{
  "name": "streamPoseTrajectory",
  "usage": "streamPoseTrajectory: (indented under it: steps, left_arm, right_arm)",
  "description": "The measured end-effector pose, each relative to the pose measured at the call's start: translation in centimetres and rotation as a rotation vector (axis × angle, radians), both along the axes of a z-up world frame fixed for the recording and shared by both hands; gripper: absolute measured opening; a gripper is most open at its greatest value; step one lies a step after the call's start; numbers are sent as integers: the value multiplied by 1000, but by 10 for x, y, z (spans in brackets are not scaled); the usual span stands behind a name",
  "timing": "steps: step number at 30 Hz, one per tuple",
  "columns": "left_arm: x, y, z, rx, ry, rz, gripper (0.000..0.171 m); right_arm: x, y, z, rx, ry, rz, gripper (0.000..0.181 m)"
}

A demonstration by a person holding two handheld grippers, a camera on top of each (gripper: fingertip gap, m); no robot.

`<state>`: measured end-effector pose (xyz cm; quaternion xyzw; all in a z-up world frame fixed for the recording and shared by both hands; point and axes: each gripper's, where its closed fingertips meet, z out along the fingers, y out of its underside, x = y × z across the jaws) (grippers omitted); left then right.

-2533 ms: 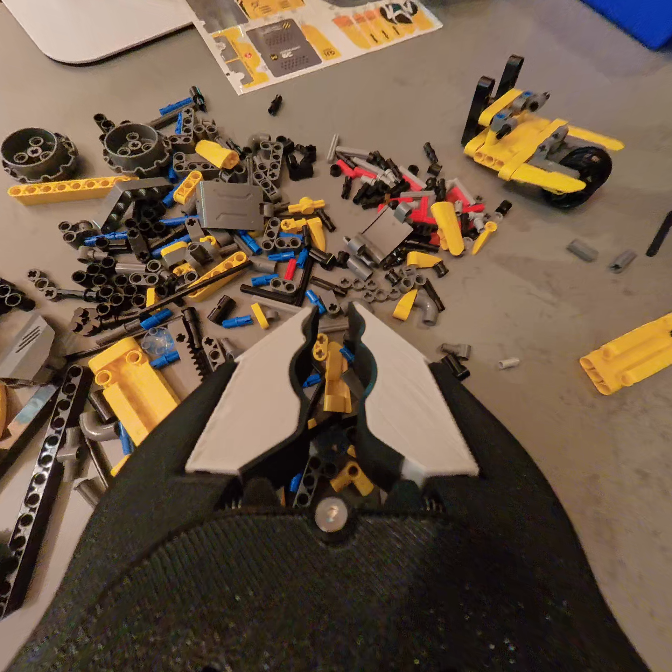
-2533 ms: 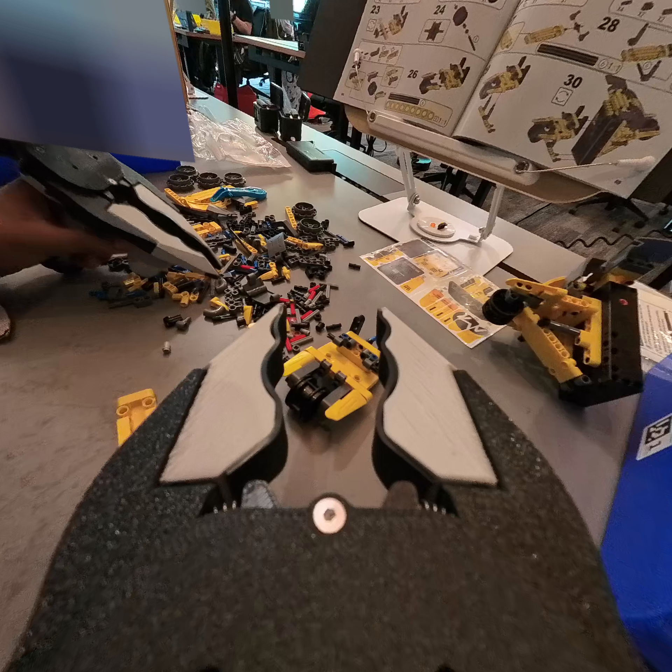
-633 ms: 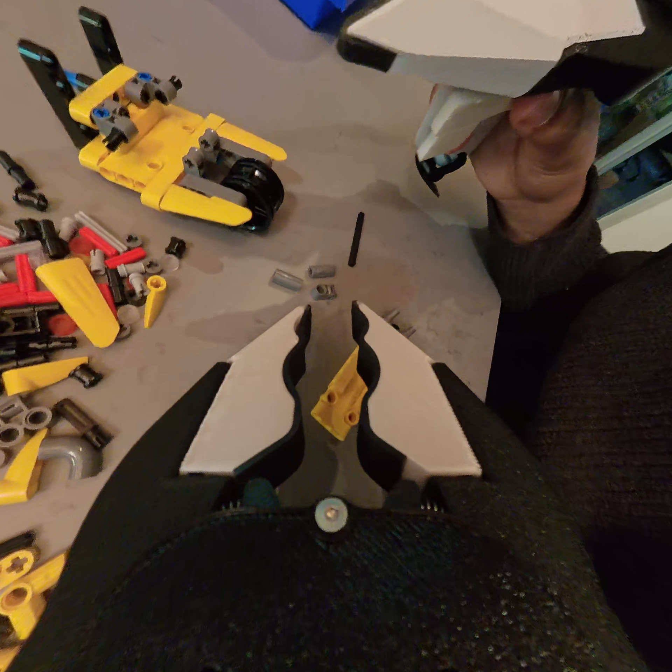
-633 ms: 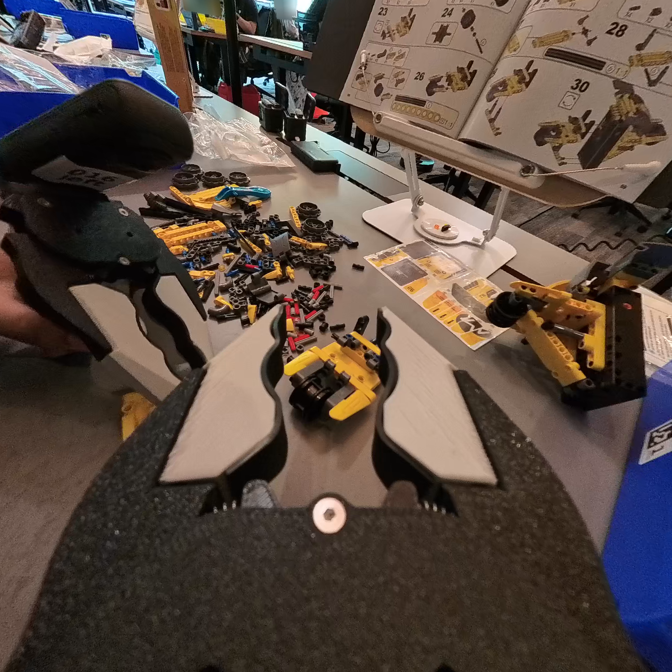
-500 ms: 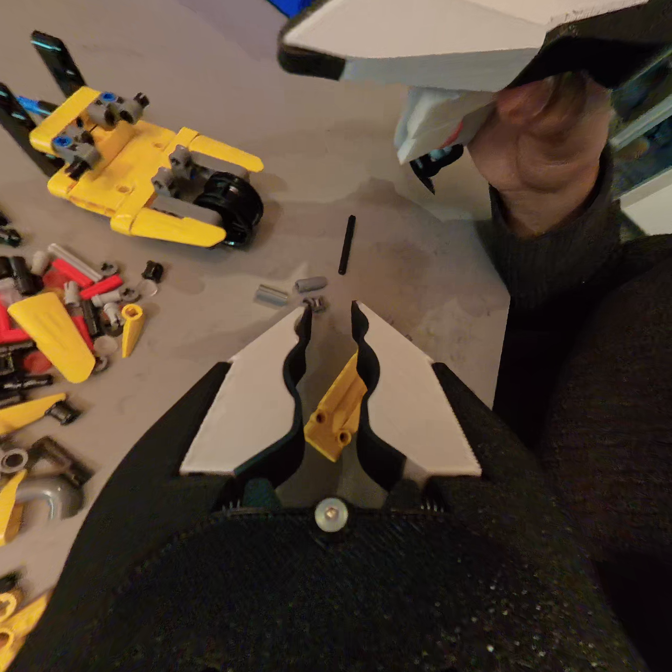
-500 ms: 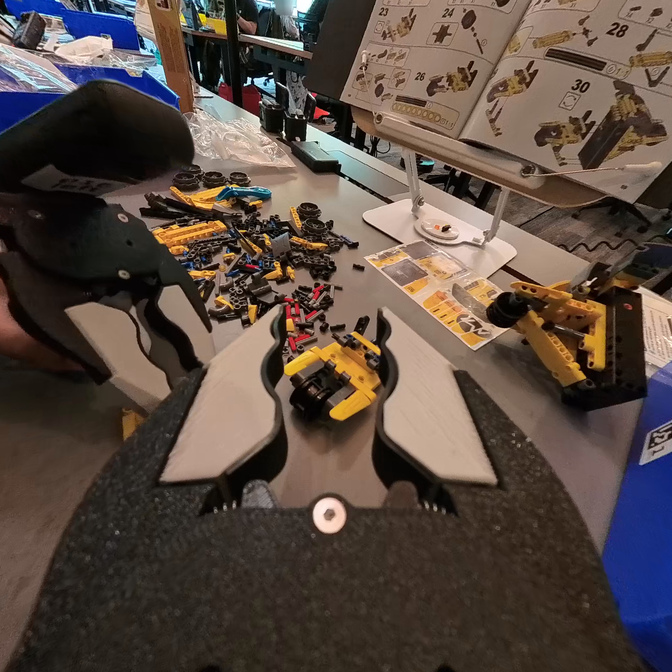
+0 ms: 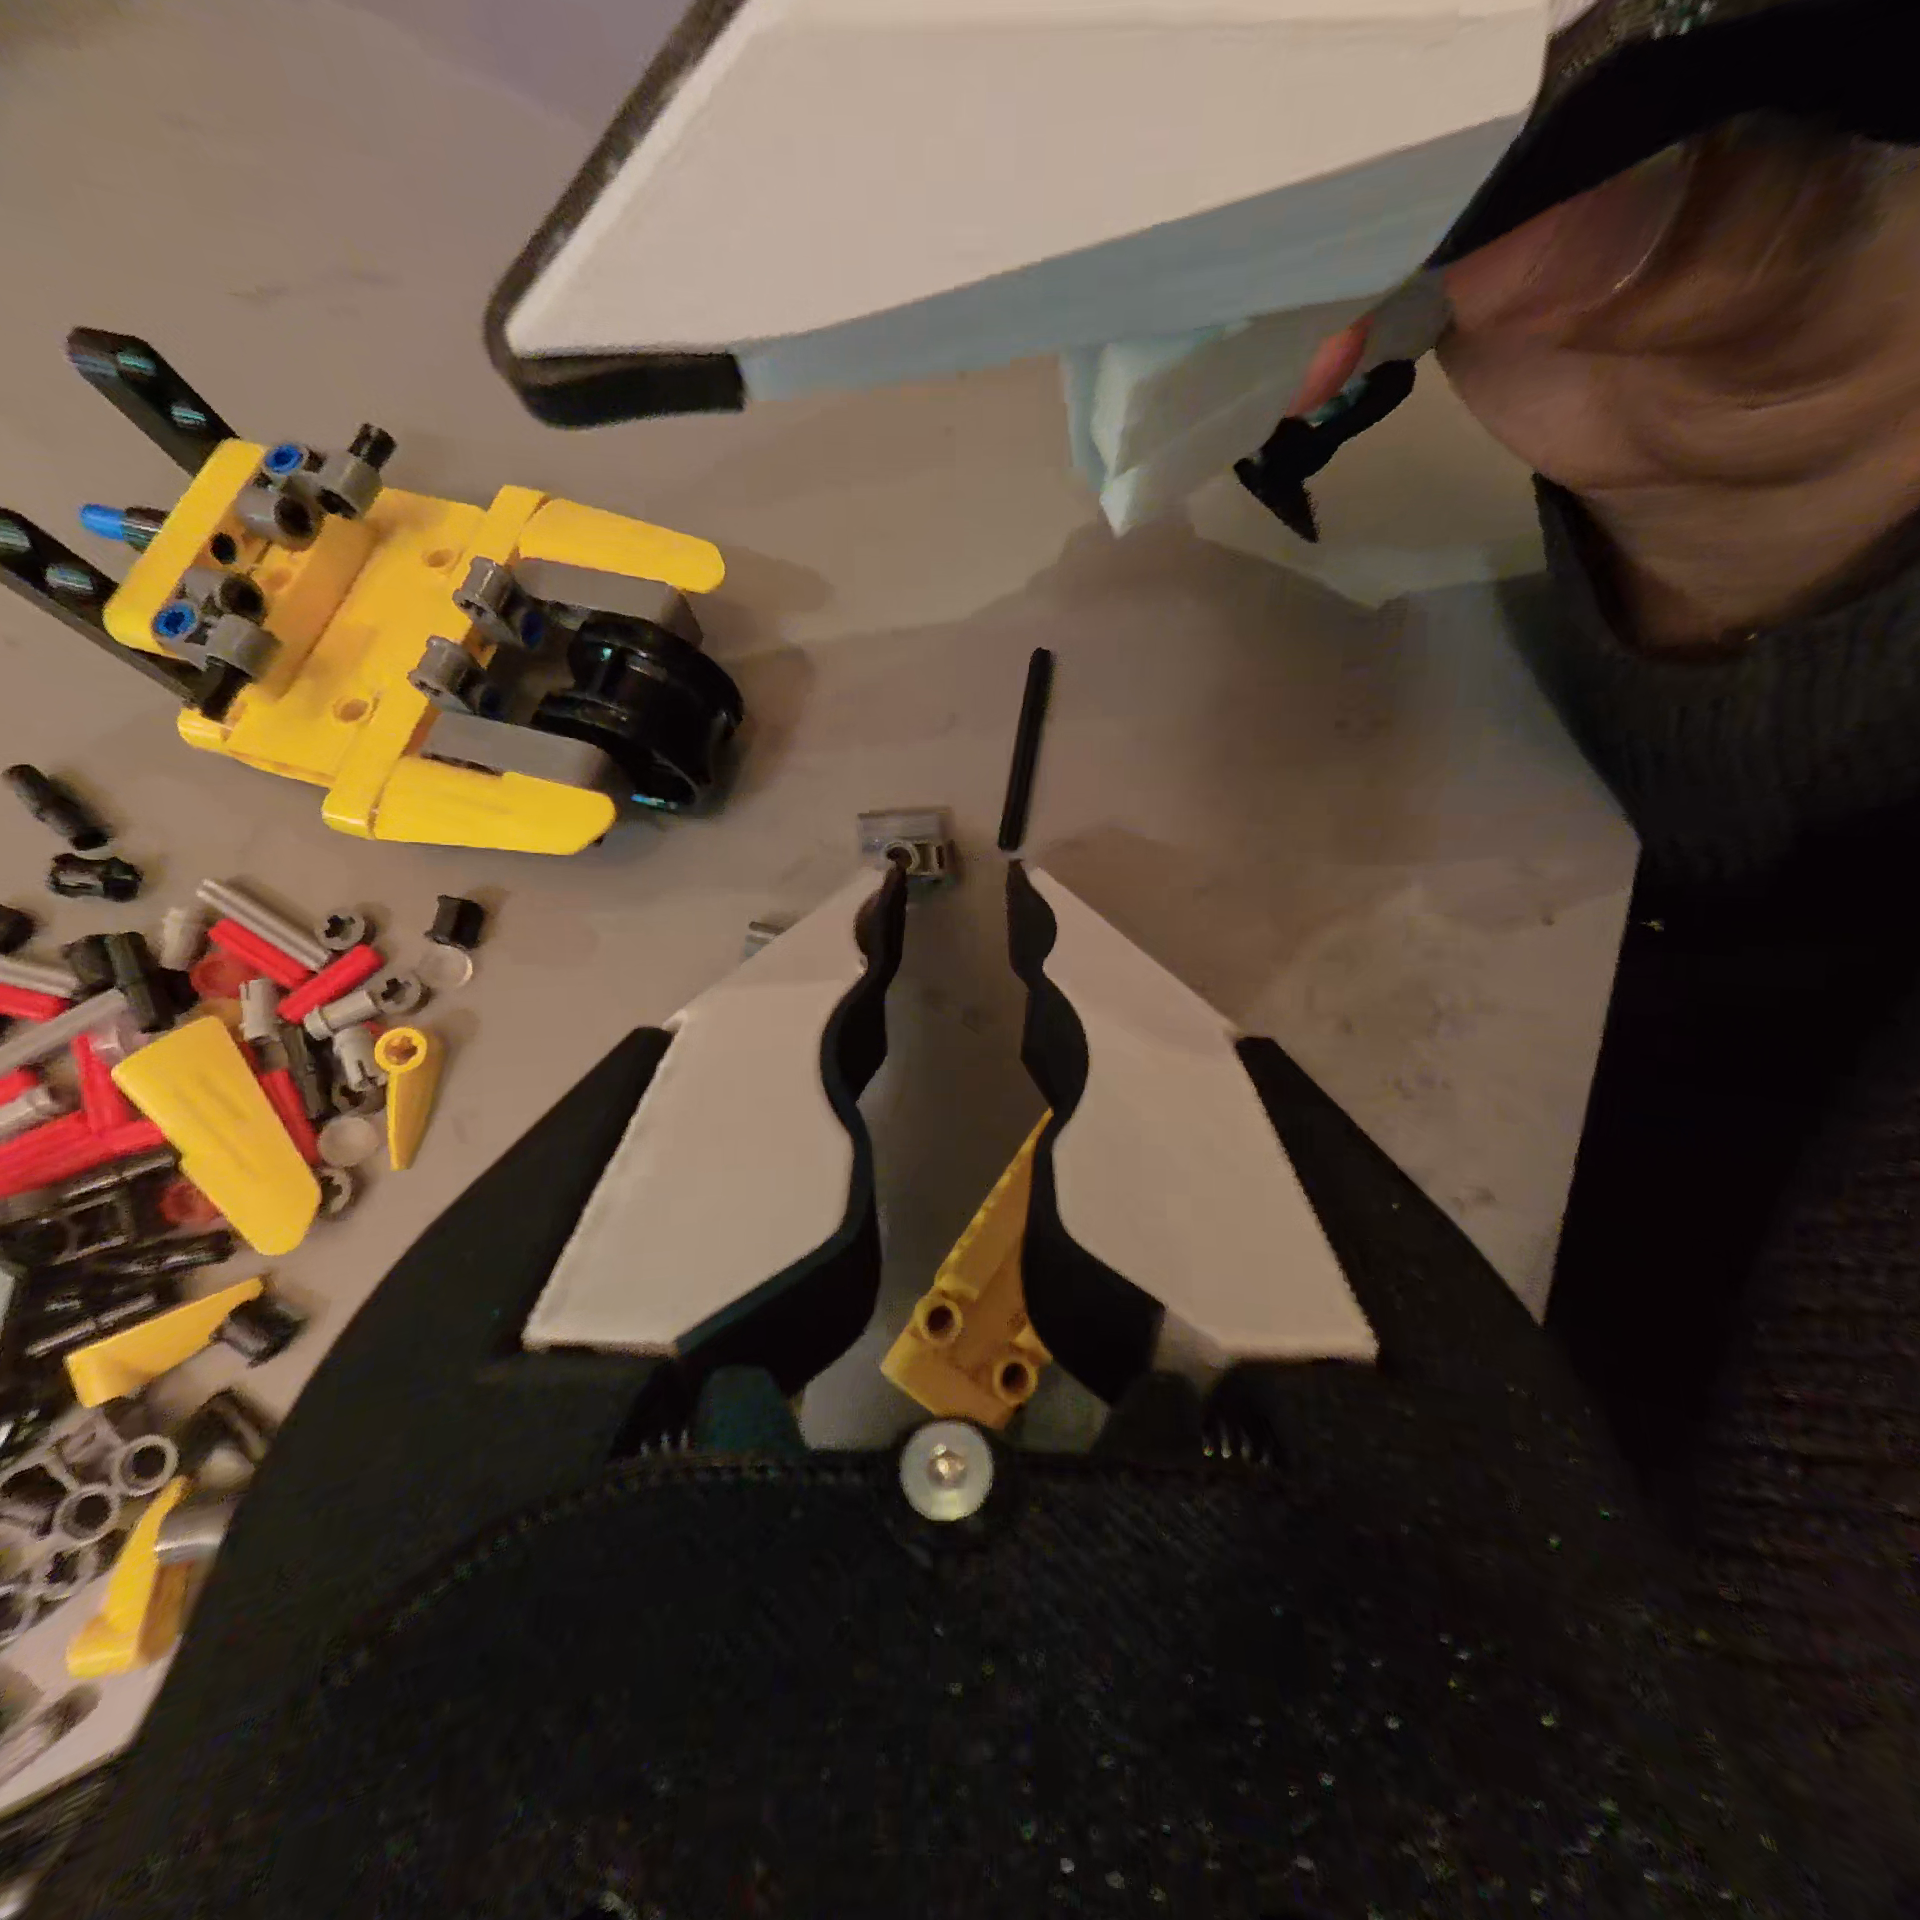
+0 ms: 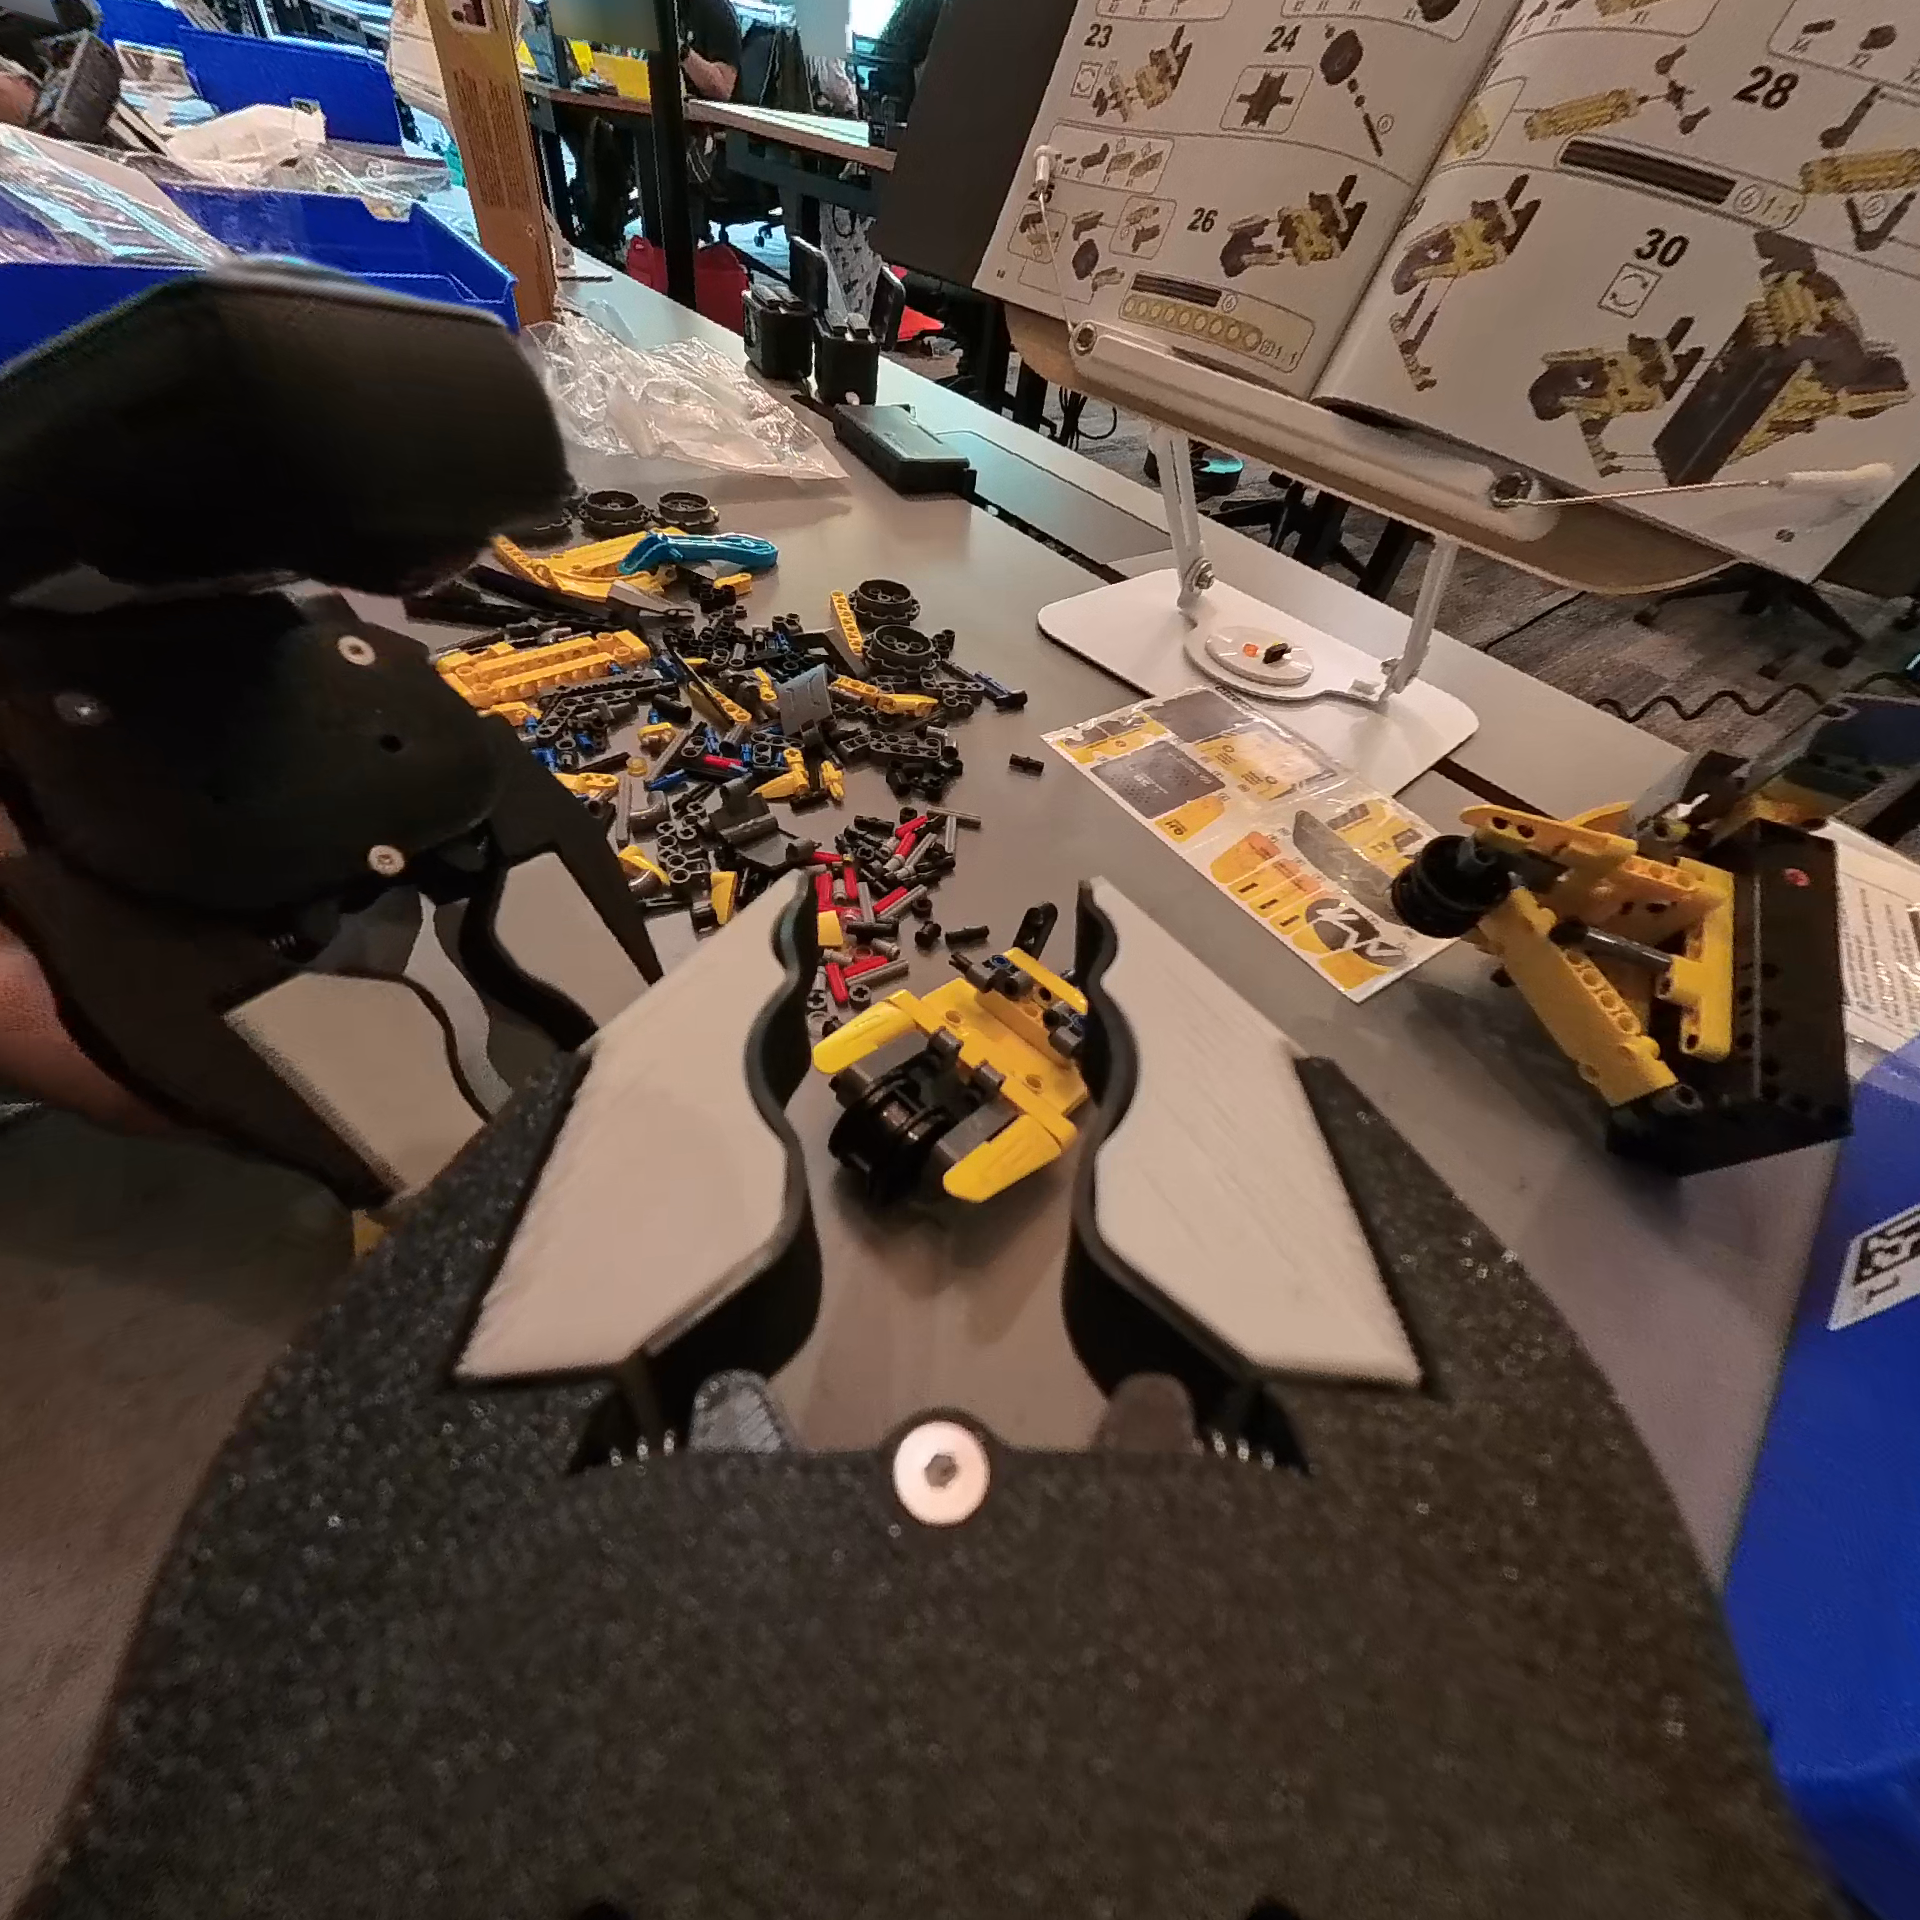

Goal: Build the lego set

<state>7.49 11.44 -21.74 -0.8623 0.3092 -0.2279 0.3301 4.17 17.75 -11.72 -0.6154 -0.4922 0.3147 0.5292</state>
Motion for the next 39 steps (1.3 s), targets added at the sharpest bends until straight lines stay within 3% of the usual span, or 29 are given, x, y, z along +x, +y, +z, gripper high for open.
streamPoseTrajectory:
  steps: [5, 14, 26, 28, 30, 32, 37, 39]
  left_arm:
    - [-14, 1, -8, 13, 109, 28, 12]
    - [-4, 0, -7, 2, 65, 2, 18]
    - [-12, -7, -3, 34, 85, -3, 1]
    - [-10, -6, 0, 43, 62, -12, 7]
    - [-6, -4, 2, 53, 36, -16, 25]
    - [-1, -4, 1, 48, 27, -31, 26]
    - [2, -5, -6, 21, 56, -36, 4]
    - [-2, -7, -7, 11, 73, -34, 5]
  right_arm:
    - [0, 0, 0, 0, 1, 1, 49]
    - [0, 0, 0, 1, -2, 0, 49]
    - [0, 0, 0, 1, -1, 0, 49]
    - [0, 0, 0, 1, -2, 0, 49]
    - [0, 0, 0, 2, -3, 0, 49]
    - [0, 0, 0, 2, -2, -1, 49]
    - [1, 0, 0, 3, -2, -1, 49]
    - [1, 0, 0, 2, -2, -1, 49]
